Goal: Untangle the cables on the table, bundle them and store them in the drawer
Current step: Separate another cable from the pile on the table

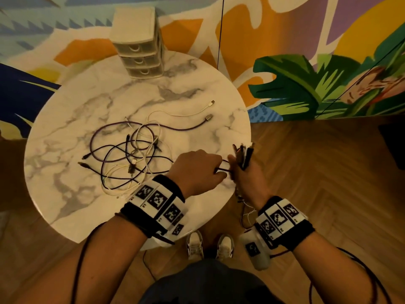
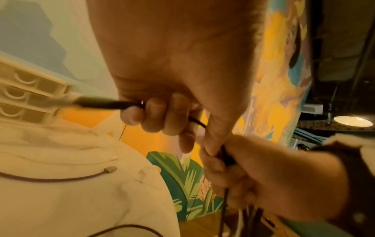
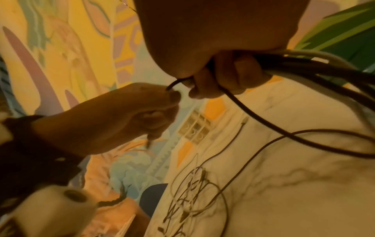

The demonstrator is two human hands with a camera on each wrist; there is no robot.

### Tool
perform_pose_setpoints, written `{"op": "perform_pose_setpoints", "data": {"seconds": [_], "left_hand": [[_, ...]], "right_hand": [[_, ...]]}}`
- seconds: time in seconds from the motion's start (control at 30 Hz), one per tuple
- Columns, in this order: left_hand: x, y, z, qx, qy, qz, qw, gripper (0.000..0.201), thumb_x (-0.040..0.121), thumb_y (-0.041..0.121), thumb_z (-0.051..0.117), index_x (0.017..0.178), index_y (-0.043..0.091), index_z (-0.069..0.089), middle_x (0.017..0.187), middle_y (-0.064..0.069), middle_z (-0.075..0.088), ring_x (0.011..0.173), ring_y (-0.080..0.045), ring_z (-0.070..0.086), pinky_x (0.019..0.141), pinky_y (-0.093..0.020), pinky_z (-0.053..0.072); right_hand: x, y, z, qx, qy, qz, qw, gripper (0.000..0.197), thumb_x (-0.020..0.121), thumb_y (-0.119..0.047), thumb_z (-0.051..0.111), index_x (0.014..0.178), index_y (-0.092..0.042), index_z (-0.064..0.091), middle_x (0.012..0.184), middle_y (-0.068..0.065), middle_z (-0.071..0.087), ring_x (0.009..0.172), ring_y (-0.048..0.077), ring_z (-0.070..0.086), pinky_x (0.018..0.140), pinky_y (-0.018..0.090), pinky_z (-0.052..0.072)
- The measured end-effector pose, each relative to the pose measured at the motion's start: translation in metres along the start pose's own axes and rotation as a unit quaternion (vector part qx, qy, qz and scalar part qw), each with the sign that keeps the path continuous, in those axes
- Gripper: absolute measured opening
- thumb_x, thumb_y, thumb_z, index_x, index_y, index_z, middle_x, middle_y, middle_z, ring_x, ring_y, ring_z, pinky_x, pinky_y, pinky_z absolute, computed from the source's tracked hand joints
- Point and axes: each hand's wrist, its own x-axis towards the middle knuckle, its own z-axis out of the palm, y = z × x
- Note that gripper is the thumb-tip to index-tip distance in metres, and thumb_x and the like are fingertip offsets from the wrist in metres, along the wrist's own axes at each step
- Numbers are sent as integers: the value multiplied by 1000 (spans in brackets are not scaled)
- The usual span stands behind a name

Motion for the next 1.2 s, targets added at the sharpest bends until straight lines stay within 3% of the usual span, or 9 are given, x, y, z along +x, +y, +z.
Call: {"op": "perform_pose_setpoints", "data": {"seconds": [0.17,0.37,0.5,0.6,0.7,0.77,0.9,1.1,1.2], "left_hand": [[-3,-11,-19,-145,47,30,988,17,93,37,51,83,23,55,70,10,53,70,-13,54,61,-26,38],[4,15,-23,-438,123,18,890,4,90,10,55,90,11,58,65,3,62,60,-10,60,65,-26,51],[2,14,-17,-418,85,27,904,8,88,8,53,87,11,60,59,8,56,54,-4,54,57,-20,46],[3,20,-19,-400,89,43,911,8,89,8,50,91,11,58,61,6,57,56,-7,54,54,-17,43],[5,29,-25,-386,122,73,911,7,88,7,51,92,12,55,62,3,59,56,-14,54,53,-24,44],[4,34,-28,-364,129,112,916,9,88,6,52,92,13,54,63,8,58,53,-6,53,49,-14,39],[0,41,-29,-328,136,162,921,11,88,8,55,97,13,55,66,17,56,54,5,53,49,-7,35],[-1,47,-24,-319,157,186,916,22,90,16,58,111,16,55,69,15,52,66,3,53,60,-9,39],[-1,43,-18,-393,175,147,891,36,90,26,56,124,19,47,80,6,56,69,-11,58,65,-26,50]], "right_hand": [[13,28,-23,-118,62,19,991,45,97,-45,40,69,-13,53,58,4,54,57,29,54,55,38,43],[3,38,-2,-48,-12,59,997,47,95,-48,42,63,-17,55,59,5,57,52,22,50,55,38,42],[-15,21,-13,171,-61,19,983,49,99,-33,38,61,-17,65,67,19,60,56,27,45,53,34,36],[-22,2,-22,260,-109,-19,959,37,83,-21,38,66,-14,70,71,20,59,56,21,47,53,26,40],[-26,-14,-24,261,-142,-42,954,28,79,-14,39,68,-13,65,62,6,57,48,6,42,48,15,36],[-27,-23,-25,250,-142,-64,956,20,88,-4,43,71,-12,51,50,-8,56,42,0,37,44,13,33],[-24,-26,-24,203,-111,-79,970,37,94,8,39,65,-13,46,43,-7,50,37,0,35,39,13,31],[-29,-23,-19,196,-83,-119,970,36,100,-11,34,68,-15,50,50,-3,51,40,6,42,38,21,36],[-30,-27,-20,229,-31,-123,965,32,91,-39,43,66,-24,58,59,0,54,50,12,46,48,27,41]]}}
